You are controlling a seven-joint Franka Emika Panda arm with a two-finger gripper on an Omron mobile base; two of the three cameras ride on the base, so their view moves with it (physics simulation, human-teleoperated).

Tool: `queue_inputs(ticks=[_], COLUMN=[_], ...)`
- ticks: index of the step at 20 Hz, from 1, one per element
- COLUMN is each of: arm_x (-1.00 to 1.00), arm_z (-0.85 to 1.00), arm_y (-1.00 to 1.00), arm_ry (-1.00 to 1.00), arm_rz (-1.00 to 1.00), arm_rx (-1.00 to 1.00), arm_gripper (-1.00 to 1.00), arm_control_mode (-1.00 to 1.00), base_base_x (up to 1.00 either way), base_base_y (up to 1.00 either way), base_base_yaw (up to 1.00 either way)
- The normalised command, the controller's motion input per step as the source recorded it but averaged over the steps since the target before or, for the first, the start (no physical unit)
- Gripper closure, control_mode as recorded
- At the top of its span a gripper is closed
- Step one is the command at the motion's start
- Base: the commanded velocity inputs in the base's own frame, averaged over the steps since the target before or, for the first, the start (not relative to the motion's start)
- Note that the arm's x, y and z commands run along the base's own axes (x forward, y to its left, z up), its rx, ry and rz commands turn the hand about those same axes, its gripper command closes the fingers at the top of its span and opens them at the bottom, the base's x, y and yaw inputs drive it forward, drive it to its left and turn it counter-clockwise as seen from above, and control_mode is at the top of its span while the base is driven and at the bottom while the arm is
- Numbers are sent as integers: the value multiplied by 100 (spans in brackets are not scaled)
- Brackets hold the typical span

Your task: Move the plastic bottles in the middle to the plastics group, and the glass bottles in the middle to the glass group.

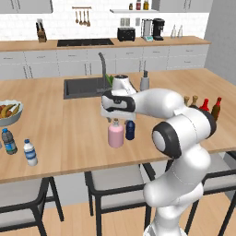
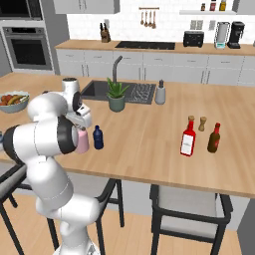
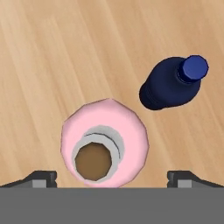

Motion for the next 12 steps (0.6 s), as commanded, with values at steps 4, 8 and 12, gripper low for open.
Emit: queue_inputs(ticks=[4, 8, 12], arm_x=[9, 12, 7], arm_z=[0, 0, -2], arm_y=[0, 0, 1], arm_ry=[0, 0, 0], arm_rz=[0, 0, 0], arm_rx=[0, 0, 0], arm_gripper=[-100, -100, -100], arm_control_mode=[-100, -100, -100], base_base_x=[0, 0, 0], base_base_y=[0, 0, 0], base_base_yaw=[0, 0, 0])
